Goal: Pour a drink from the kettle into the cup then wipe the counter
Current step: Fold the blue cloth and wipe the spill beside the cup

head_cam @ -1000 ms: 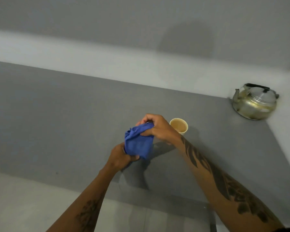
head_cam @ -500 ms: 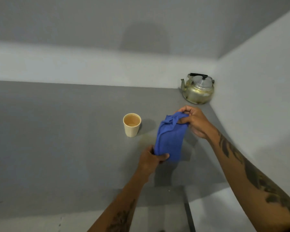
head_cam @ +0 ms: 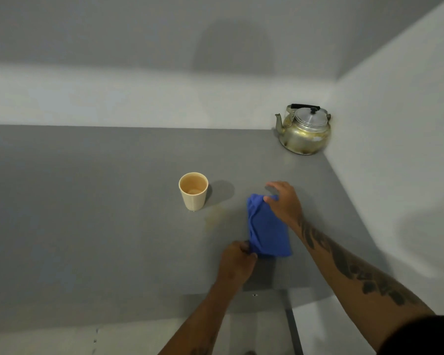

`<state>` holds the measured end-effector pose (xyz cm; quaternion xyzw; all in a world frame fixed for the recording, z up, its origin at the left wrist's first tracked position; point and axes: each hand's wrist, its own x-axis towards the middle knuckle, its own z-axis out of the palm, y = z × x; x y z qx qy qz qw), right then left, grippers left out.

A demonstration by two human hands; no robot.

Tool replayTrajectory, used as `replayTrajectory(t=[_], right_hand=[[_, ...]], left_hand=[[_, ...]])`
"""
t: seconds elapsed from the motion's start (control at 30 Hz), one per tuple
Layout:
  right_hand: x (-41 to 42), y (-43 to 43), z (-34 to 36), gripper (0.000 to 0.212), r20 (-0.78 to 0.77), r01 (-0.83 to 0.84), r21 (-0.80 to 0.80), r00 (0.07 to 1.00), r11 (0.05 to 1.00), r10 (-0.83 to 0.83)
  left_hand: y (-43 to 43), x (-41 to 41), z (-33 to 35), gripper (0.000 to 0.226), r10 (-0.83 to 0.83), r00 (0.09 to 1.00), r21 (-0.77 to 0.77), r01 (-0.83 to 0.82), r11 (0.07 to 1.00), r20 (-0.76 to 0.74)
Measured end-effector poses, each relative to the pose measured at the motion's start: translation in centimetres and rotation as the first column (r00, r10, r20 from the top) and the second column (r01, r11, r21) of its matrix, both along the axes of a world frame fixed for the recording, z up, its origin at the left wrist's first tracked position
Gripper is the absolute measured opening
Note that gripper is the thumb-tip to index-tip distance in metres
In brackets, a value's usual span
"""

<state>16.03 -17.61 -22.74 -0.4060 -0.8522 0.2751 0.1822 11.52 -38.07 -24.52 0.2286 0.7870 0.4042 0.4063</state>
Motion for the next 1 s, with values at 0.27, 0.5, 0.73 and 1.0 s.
replayTrajectory(t=[0.27, 0.5, 0.73, 1.0], right_hand=[[2.5, -5.3, -6.4, 0.073, 0.301, -0.168, 0.248, 0.95, 0.954, 0.089], [-3.4, -7.5, -5.3, 0.075, 0.437, -0.162, 0.271, 0.899, 0.949, 0.028], [-5.6, -12.5, -5.2, 0.065, 0.528, -0.435, 0.33, 0.821, 0.838, 0.218], [-5.6, -10.0, -5.2, 0.068, 0.542, -0.344, 0.282, 0.827, 0.896, 0.147]], left_hand=[[-10.6, -13.9, -0.3, 0.023, 0.114, 0.765, 0.123, -0.046, 0.991, -0.633], [-15.3, -23.2, -4.0, 0.058, -0.015, 0.581, -0.035, -0.023, 0.999, -0.814], [-15.6, -23.0, -5.1, 0.053, -0.059, 0.525, -0.054, 0.024, 0.998, -0.849], [-15.7, -23.2, -4.8, 0.053, -0.073, 0.53, -0.062, 0.039, 0.997, -0.845]])
